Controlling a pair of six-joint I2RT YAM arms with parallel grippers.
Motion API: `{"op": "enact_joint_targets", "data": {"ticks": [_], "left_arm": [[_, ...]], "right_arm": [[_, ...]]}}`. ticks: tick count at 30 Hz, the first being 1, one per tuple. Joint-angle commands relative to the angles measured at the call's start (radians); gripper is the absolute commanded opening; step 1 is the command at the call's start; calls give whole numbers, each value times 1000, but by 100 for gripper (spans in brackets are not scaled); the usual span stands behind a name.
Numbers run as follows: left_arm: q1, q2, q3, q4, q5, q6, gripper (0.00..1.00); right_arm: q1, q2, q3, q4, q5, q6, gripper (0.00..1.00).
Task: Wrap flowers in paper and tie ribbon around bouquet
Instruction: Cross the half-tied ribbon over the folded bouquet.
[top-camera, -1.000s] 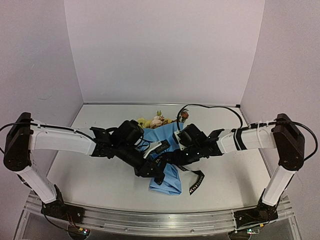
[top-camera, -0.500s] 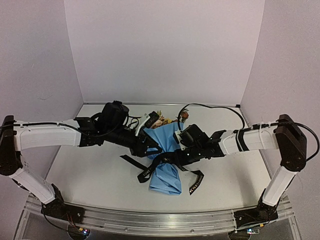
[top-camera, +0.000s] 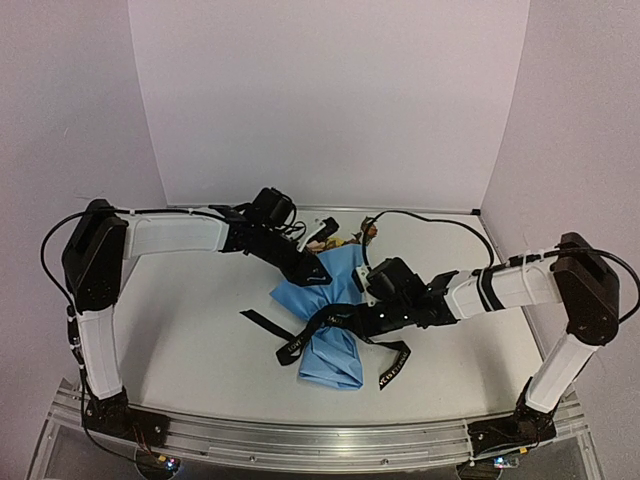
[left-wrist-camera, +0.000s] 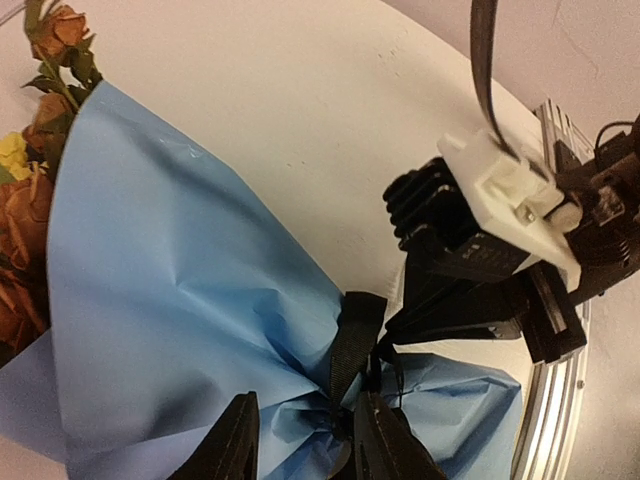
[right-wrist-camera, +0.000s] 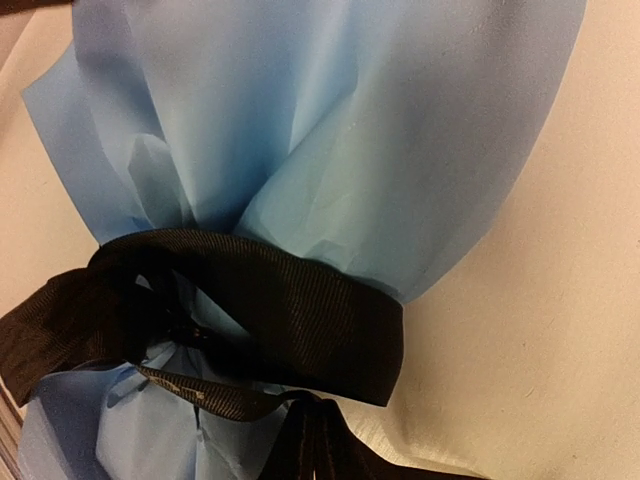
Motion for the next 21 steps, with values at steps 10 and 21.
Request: {"op": "enact_joint_targets", "data": {"ticks": [10,21], "left_arm": [[-63,117,143,-169,-22,188,42],[-65,171,169,-168,-22,209,30]], "right_arm": [[1,-57,-28,91,-59,-89,0],[0,-61,-43,116,-54,-88,0]]}}
